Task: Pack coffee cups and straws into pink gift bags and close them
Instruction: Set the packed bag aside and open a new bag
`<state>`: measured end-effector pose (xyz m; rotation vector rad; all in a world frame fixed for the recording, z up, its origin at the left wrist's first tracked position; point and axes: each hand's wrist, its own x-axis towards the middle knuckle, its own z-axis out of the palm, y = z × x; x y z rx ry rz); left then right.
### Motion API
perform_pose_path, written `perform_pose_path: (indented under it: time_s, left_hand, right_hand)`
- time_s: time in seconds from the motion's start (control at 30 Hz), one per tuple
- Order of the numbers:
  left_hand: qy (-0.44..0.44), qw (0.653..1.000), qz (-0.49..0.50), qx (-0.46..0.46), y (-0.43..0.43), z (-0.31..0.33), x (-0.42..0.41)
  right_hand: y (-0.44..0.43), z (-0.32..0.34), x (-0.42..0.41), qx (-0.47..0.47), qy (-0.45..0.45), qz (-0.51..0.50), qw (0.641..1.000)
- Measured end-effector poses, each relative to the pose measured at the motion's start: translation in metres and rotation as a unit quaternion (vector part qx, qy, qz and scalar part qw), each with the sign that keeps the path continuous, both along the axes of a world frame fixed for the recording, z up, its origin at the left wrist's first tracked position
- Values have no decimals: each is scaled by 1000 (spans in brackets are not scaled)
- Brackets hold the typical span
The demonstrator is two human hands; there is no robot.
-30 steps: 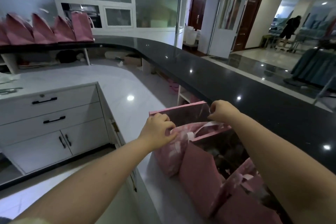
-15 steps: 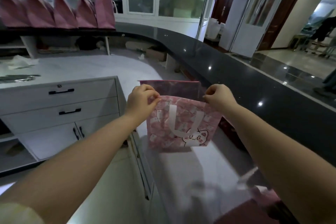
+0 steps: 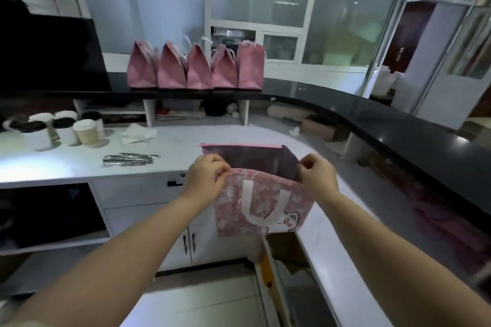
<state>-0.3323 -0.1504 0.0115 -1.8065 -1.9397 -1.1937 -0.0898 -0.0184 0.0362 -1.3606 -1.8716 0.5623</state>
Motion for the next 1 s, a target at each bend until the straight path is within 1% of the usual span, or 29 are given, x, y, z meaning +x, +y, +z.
perform_pose_path:
  time_s: [0.13,0.27,0.47,0.57,0.83,0.93,1.0]
  left_hand:
    - [-9,999,32,-8,21,-1,-68]
    - [-15,998,53,-19,47,-1,-127]
    - [-36,993,106,-40,114,-9,-211]
    - [-29,990,129,-52,155,-10,-253]
    - [-18,979,180,-94,263,3,-347]
    - [-23,975,195,-105,285,-6,-369]
    - [-15,972,203,-120,295,-11,-380]
  right_hand:
    - [35,-7,-78,-5,-2,23,1000]
    - [86,-6,-150,-20,28,51,998]
    - [170,-21,-252,-53,74,87,992]
    - [219,-24,-301,-62,80,108,989]
    - [337,-22,-412,-68,50,129,988]
    - [364,-31,-439,-88,44,137,986]
    - [376,-36,-451,-103,23,141,984]
